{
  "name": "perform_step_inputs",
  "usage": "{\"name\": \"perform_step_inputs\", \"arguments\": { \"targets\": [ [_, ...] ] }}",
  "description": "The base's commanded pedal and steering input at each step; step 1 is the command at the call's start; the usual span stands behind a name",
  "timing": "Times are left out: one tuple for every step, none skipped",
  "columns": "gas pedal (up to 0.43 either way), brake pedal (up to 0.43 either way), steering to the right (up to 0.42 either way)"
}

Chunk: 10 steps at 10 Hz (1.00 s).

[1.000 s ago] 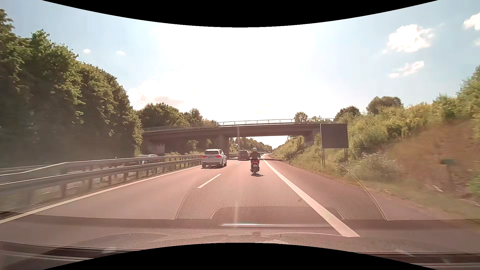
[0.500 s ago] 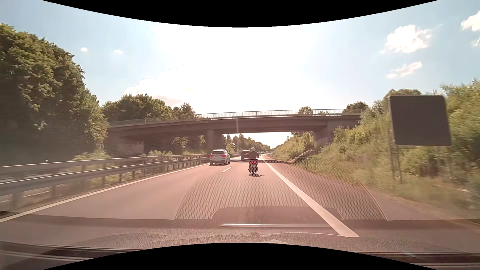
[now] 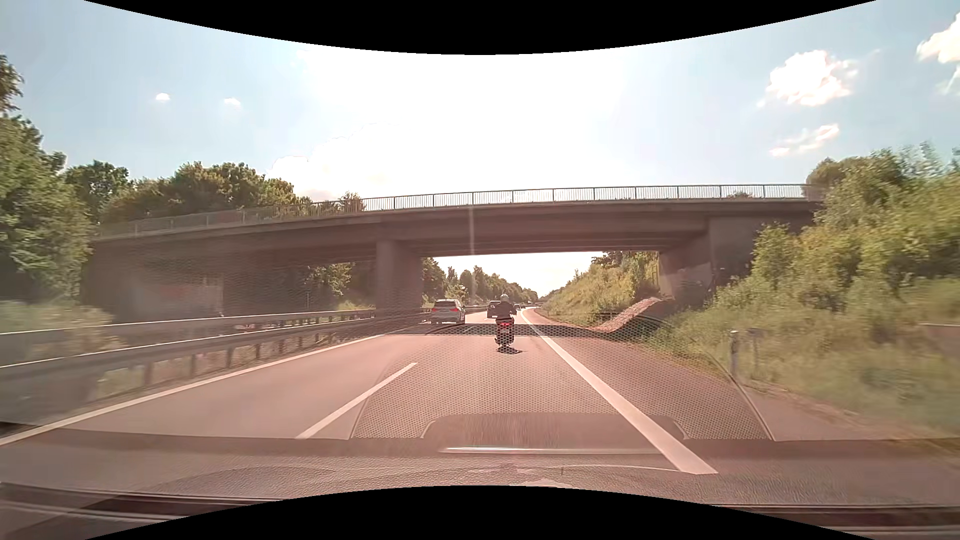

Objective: Follow the waypoints while adhering to traffic rules and regulations

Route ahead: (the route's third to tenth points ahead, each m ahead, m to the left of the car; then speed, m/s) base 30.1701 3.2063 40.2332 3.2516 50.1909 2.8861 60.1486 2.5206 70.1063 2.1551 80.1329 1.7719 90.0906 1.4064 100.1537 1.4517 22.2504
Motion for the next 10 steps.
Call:
{"name": "perform_step_inputs", "arguments": {
  "targets": [
    [0.28,0.012,0.002],
    [0.28,0.012,0.001],
    [0.268,0.012,0.001],
    [0.248,0.012,0.001],
    [0.22,0.012,0.001],
    [0.157,0.012,0.001],
    [0.118,0.012,0.002],
    [0.087,0.012,0.002],
    [0.087,0.012,0.003],
    [0.087,0.012,0.003]
  ]
}}
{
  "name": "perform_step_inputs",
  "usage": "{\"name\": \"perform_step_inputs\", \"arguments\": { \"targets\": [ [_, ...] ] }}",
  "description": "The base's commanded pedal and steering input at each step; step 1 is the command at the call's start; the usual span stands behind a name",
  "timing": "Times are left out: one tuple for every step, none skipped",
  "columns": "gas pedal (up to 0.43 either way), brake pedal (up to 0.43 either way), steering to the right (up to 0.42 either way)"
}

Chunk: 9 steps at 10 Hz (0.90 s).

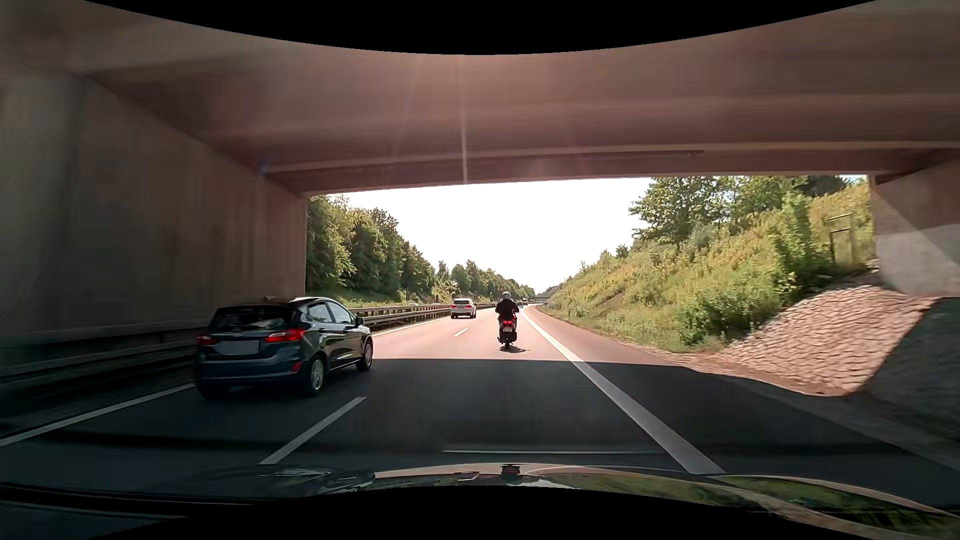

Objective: Follow the waypoints while adhering to traffic rules and regulations

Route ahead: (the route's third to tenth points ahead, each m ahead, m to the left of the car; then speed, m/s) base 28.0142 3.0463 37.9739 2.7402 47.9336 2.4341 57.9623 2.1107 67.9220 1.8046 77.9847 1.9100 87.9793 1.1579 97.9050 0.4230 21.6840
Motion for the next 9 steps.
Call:
{"name": "perform_step_inputs", "arguments": {
  "targets": [
    [0.087,0.012,0.003],
    [0.098,0.012,0.003],
    [0.11,0.012,0.003],
    [0.13,0.012,0.003],
    [0.15,0.012,0.003],
    [0.157,0.012,0.003],
    [0.169,0.006,0.003],
    [0.209,0.012,0.005],
    [0.248,0.012,0.007]
  ]
}}
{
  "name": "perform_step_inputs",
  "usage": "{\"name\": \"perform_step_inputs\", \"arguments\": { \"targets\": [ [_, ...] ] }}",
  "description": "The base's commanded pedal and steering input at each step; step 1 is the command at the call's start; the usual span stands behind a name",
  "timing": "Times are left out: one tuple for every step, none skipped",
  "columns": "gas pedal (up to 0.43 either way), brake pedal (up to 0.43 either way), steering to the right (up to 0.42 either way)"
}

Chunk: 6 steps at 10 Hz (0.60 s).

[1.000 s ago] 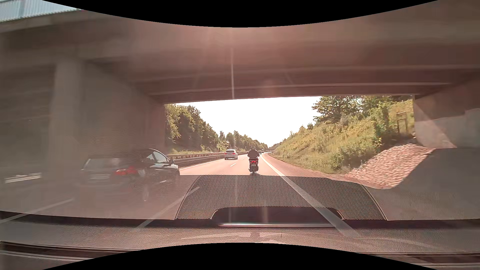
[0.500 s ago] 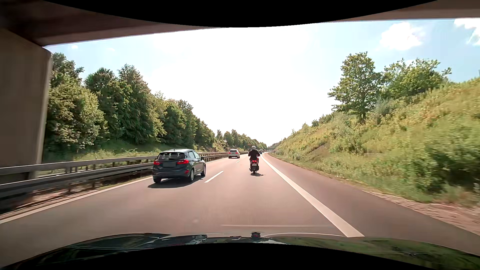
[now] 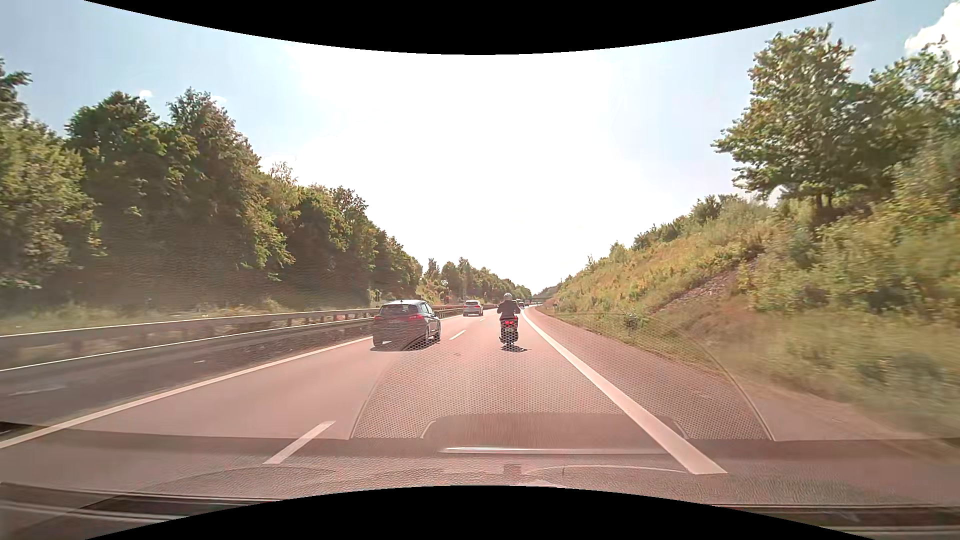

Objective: Follow the waypoints while adhering to traffic rules and regulations

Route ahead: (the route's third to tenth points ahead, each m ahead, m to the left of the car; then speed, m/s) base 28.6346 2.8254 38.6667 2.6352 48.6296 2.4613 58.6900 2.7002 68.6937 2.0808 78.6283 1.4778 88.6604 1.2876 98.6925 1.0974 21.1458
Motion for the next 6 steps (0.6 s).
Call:
{"name": "perform_step_inputs", "arguments": {
  "targets": [
    [0.268,0.012,0.007],
    [0.268,0.012,0.006],
    [0.28,0.012,0.003],
    [0.28,0.012,0.003],
    [0.28,0.012,0.003],
    [0.28,0.012,0.003]
  ]
}}
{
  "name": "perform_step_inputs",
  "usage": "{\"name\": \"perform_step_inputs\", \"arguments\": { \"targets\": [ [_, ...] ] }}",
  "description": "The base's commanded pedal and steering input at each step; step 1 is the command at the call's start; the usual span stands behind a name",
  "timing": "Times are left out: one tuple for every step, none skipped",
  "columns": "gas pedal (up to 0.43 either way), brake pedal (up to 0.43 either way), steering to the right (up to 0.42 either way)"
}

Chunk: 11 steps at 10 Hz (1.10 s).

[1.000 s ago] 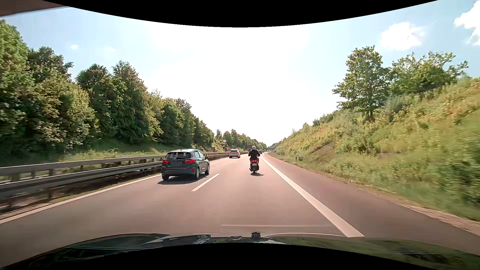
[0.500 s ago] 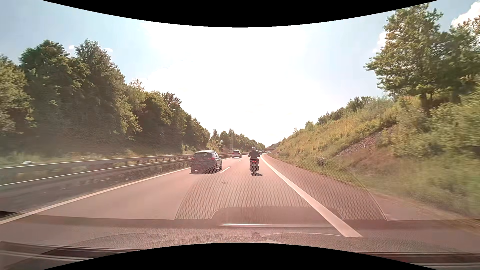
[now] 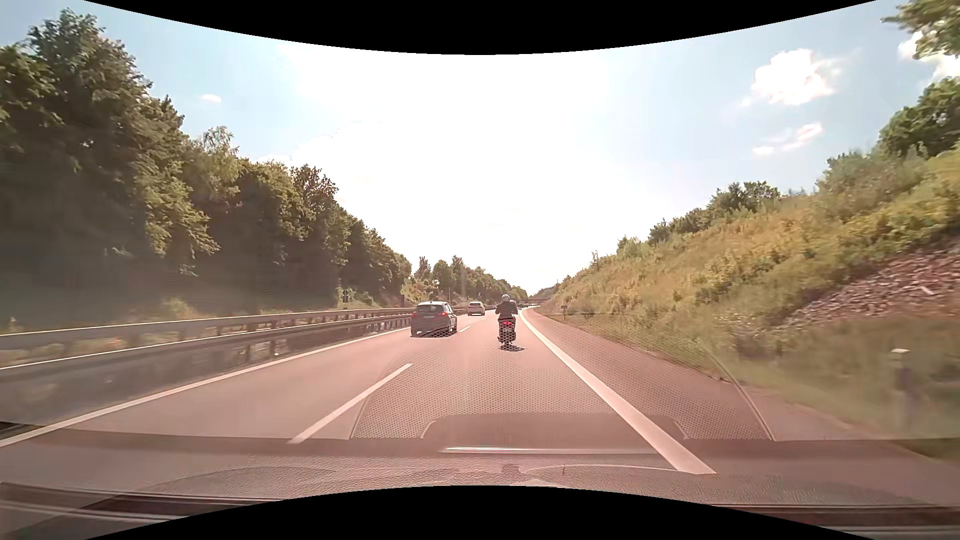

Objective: Follow the waypoints while adhering to traffic rules and regulations

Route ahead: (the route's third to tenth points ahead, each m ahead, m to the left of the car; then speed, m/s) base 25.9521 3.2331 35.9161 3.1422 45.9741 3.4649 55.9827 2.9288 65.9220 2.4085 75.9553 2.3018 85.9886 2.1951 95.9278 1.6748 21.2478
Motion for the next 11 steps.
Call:
{"name": "perform_step_inputs", "arguments": {
  "targets": [
    [0.28,0.012,0.003],
    [0.28,0.012,0.003],
    [0.28,0.012,0.002],
    [0.287,0.012,0.002],
    [0.319,0.012,0.002],
    [0.319,0.012,0.002],
    [0.331,0.012,0.002],
    [0.331,0.012,0.002],
    [0.331,0.012,0.002],
    [0.331,0.012,0.002],
    [0.331,0.012,0.001]
  ]
}}
